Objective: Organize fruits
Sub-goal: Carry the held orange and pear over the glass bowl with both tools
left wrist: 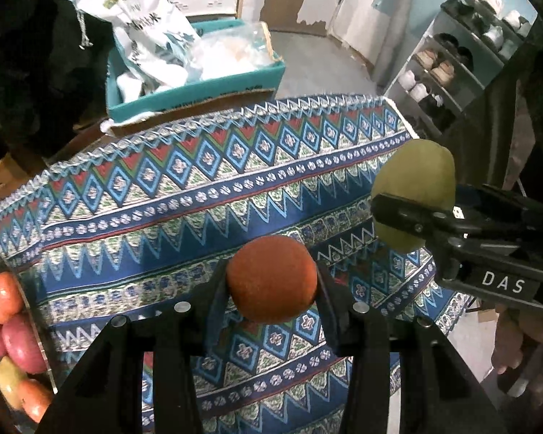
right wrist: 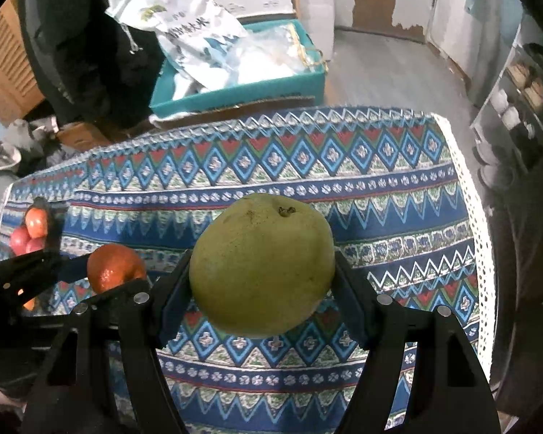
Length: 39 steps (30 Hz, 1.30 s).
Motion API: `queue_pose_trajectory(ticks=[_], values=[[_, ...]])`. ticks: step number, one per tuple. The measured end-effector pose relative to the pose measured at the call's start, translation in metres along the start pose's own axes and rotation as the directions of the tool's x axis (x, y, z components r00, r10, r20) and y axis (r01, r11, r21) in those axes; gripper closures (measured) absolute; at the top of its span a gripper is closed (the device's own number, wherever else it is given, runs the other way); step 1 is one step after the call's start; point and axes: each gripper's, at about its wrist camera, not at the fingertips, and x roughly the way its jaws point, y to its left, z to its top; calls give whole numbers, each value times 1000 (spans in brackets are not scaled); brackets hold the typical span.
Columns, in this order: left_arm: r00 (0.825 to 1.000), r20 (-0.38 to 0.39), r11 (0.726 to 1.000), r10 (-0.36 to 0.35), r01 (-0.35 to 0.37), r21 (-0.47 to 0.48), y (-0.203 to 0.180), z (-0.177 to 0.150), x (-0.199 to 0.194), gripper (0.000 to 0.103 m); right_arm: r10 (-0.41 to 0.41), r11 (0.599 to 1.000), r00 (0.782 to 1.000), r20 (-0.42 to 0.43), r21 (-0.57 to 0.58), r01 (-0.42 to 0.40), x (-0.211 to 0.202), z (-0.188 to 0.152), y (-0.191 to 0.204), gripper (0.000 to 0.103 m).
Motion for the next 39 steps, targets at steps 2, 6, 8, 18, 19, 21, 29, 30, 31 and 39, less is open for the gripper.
queue_pose_trajectory(ticks=[2,6,8,18,19,21,29,30,31,39], values=[[1000,12,1000,5,-5,-8,4,0,-10,57,7,1000,1000,12,-8,-6,-6,2,5,31],[999,41,1000,18,-17,-20,15,0,-28,57,23,999,999,32,-27,-22,-16,4,16,31],[998,54,999,29,-27,-29,21,-1,-37,57,39,998,998,43,-43,-37,-21,6,25,31],[992,105,994,65,-55,-93,58,-23,-75,57,94,987,994,62,-139,-85,-34,9,75,31],[992,104,993,72,-62,-99,63,-26,-77,57,99,985,993,63,-148,-89,-35,9,79,31],[991,106,990,82,-69,-124,76,-32,-82,57,110,981,992,60,-167,-99,-35,10,90,31],[984,135,973,118,-87,-214,125,-54,-107,57,168,959,985,41,-236,-153,-34,11,136,31],[983,139,971,121,-88,-221,130,-57,-110,57,180,955,983,40,-245,-165,-34,12,141,31],[982,141,969,127,-92,-230,135,-60,-112,57,189,952,981,38,-252,-174,-34,12,146,31],[971,138,935,194,-140,-324,184,-82,-128,57,228,921,974,16,-328,-210,-30,15,197,31]])
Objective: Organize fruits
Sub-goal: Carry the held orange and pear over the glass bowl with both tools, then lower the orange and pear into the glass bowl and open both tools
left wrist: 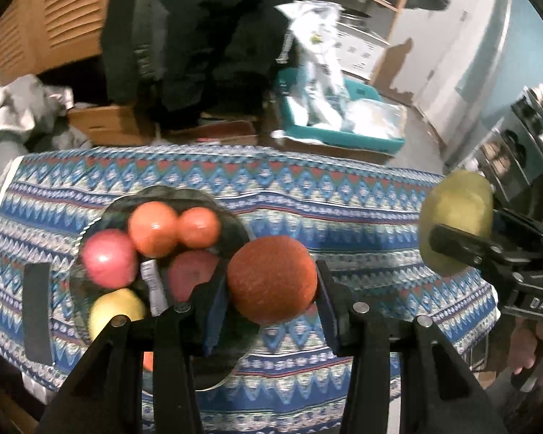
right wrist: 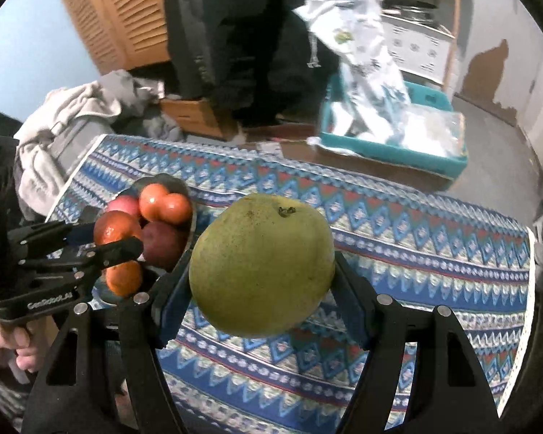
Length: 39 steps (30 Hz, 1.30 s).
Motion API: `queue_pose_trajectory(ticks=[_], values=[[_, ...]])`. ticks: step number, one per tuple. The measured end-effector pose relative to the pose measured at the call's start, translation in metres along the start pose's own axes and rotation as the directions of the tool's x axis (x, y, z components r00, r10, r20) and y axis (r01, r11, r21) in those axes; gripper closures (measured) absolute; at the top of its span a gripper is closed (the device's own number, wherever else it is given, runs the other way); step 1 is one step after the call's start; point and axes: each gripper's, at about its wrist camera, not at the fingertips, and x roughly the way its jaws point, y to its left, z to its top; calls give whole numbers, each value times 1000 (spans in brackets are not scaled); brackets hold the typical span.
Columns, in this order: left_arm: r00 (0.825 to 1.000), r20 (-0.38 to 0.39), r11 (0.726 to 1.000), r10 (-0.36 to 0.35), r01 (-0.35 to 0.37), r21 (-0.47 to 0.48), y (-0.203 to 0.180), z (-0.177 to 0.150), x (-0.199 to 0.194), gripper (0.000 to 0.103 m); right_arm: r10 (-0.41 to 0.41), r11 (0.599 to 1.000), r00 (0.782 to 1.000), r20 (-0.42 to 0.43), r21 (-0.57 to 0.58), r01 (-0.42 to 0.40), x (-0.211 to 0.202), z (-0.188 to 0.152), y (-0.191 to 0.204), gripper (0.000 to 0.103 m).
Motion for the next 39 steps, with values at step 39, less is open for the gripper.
queue_pose_trajectory(ticks=[39], values=[[984,-175,980,38,-71,-187,115,-32,72,51,100,982,979,-180,-143,-127,108,20,111,31]])
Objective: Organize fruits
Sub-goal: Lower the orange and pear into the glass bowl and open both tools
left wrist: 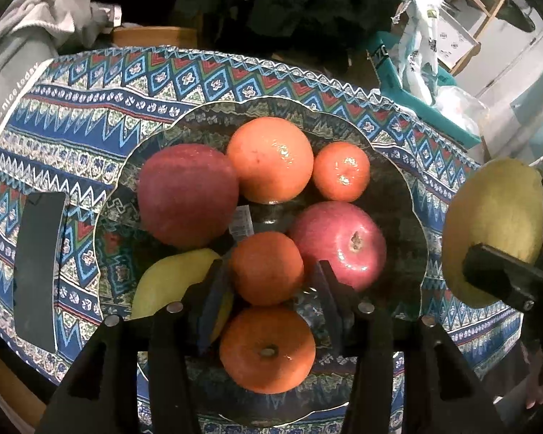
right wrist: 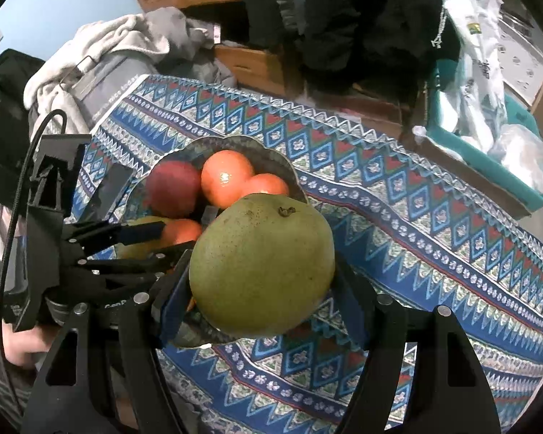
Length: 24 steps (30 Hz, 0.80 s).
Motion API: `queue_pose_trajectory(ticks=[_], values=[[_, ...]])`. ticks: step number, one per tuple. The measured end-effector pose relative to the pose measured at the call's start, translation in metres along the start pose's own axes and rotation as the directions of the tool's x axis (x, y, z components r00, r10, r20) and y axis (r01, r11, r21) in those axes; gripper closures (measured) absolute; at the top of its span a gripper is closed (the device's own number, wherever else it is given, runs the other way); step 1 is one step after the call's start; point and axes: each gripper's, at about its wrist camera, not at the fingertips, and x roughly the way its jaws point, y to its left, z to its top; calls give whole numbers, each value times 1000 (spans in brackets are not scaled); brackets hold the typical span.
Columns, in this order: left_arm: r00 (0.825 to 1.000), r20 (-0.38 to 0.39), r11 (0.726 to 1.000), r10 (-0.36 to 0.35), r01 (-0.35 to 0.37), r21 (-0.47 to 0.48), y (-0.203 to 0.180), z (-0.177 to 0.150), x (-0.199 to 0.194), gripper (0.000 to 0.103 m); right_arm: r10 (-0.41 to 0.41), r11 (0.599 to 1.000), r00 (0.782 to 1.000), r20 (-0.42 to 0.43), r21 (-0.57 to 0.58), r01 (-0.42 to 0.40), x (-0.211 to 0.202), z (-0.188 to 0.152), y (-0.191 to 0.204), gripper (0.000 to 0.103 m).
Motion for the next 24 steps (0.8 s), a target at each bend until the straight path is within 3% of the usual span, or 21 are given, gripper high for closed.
queue_pose_trajectory(ticks=[3,14,24], values=[[1000,-7,999,-29,28,-24,6,-2,-6,51,5,1000,1000,-5,-4,-5,4,2,3,31],[997,78,998,20,-16,-60,30,-6,-53,44,36,999,999,-17,-28,-36,17,18,24,31],[996,79,993,30,-21,-118,54,-14,-57,44,46,996,997,-67,-70,-51,46,28,51,31]])
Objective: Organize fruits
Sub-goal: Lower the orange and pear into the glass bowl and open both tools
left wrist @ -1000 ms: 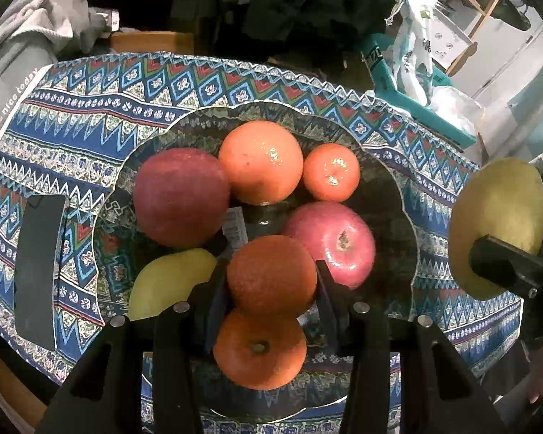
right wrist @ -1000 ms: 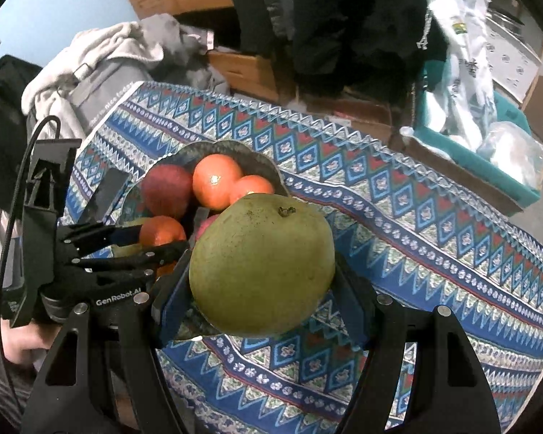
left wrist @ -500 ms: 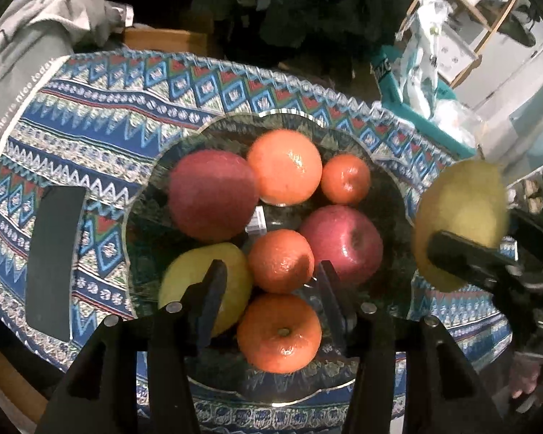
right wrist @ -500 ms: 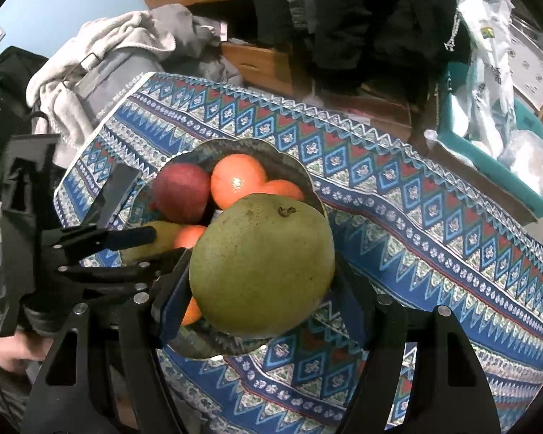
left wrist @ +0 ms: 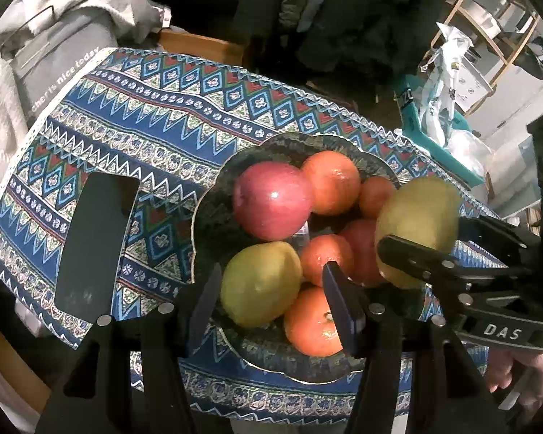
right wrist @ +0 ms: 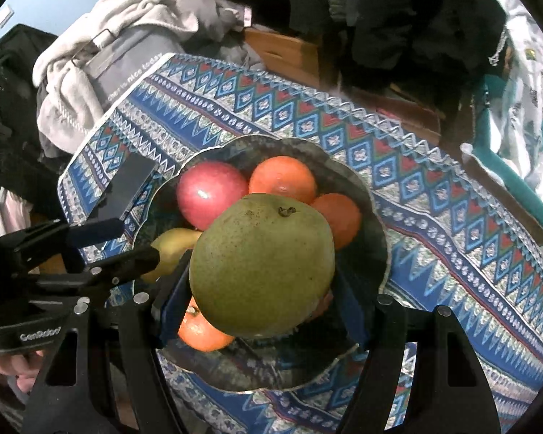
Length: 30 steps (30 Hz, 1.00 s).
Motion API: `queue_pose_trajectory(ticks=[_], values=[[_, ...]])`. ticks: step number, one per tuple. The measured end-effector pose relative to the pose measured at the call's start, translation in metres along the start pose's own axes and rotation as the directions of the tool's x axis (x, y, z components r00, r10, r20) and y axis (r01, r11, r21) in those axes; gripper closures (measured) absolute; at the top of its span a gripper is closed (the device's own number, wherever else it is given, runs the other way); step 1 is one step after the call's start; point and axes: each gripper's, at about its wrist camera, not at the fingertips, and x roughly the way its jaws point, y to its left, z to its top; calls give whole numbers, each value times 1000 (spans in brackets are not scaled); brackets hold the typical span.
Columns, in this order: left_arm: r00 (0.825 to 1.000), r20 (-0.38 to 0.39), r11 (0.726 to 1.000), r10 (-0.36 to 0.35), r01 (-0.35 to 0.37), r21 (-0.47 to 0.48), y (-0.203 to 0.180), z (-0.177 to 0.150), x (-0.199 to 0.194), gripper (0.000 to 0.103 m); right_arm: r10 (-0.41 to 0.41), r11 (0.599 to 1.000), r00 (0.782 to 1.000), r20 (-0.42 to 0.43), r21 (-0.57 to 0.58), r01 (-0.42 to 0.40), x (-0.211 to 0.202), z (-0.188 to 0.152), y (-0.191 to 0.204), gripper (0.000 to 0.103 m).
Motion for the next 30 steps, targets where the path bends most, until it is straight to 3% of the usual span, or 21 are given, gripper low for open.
queue_pose_trajectory(ticks=[14,19,21,30], values=[[1000,14,1000,4,-4,-15,12,1,-7,44,29,999,998,-54,-20,-30,24,10,11,29],[1000,13,1000,7,-6,-28,14,1,-6,43,-1,999,998,-60,-42,-2,30,14,14,29],[1000,16,1000,6,-6,-29,13,3,-8,43,41,999,997,-70,-31,-43,33,14,12,29],[999,38,999,-10,11,-31,7,4,-26,40,48,999,999,-15,-22,-49,3,11,10,29]])
